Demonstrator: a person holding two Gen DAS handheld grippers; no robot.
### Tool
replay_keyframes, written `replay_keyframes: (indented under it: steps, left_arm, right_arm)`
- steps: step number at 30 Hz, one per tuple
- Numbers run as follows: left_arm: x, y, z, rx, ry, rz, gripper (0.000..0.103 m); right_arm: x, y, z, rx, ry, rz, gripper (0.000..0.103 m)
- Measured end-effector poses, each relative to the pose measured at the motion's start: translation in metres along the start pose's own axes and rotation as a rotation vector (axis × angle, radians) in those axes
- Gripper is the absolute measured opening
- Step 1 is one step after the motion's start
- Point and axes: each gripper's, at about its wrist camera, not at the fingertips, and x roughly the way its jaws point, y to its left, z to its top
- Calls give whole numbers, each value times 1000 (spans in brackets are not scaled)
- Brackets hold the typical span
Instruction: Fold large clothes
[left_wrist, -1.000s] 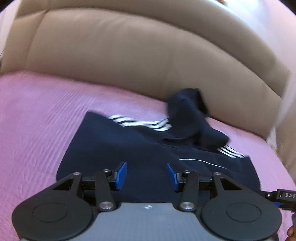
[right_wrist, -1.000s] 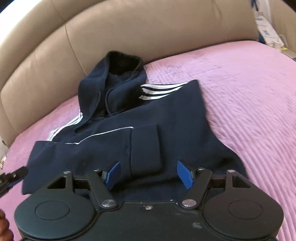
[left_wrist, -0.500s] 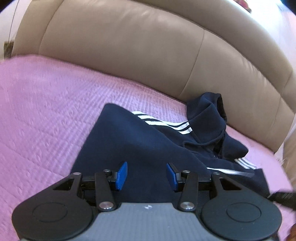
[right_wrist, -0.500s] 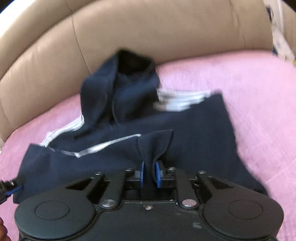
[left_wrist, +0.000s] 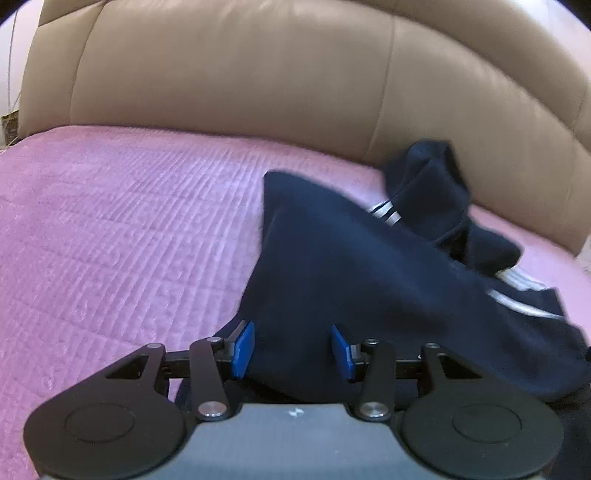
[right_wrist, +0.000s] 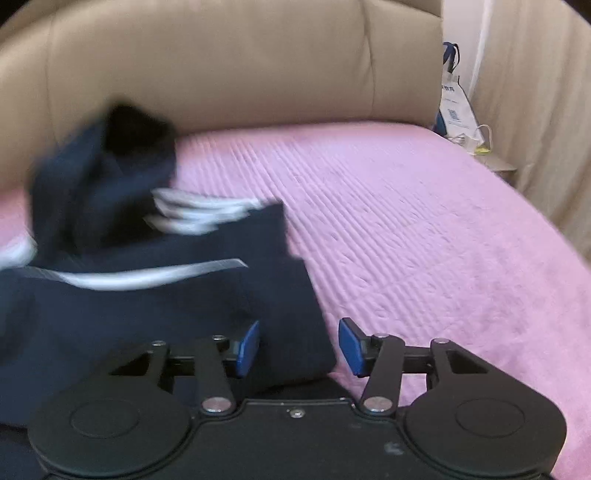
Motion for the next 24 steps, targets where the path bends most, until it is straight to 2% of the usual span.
replay_keyframes:
  steps: [2, 4, 5, 6, 7, 9, 11, 12, 13, 16, 19, 22, 24]
  left_arm:
    - [-6, -2, 2, -3, -25, -41, 48]
    - [-1, -6, -1, 29, -2, 2, 41]
    - [7, -7, -3, 44, 40, 46, 31]
    - [16, -6, -5, 51, 82, 74, 30]
    - [21, -3, -9, 47, 93, 62, 30]
    - [20, -3, -8, 47, 92, 60, 30]
    - [16, -5, -6, 62, 88, 64, 31]
    - [15, -5, -7, 67, 78, 63, 31]
    - [12, -6, -6, 68, 62, 59, 31]
    - [-1, -10, -3, 49, 0, -1, 34]
    - [-5, -17, -3, 63, -47, -24, 38]
    - [2, -27, -5, 71, -83, -47, 39]
    - [11, -34, -7, 79, -84, -52, 38]
  right_arm:
    - [-22, 4, -1, 25, -90, 93, 60]
    - [-30, 21, -6, -39, -126, 93, 59]
    - [-27, 32, -9, -75, -112, 73, 51]
    - [-17, 40, -14, -109, -75, 50, 42]
    - [-6, 43, -20, -120, -19, 37, 31]
    - [28, 43, -31, -103, 145, 47, 31]
    - [30, 44, -32, -138, 116, 55, 32]
    - [28, 45, -27, -156, 129, 62, 32]
    - [24, 43, -21, -157, 128, 100, 33]
    - [1, 31, -5, -150, 7, 249, 33]
    - [3, 30, 20, -141, -96, 323, 38]
    - [25, 39, 49, -104, -131, 394, 39]
    - [47, 51, 68, -79, -133, 411, 40]
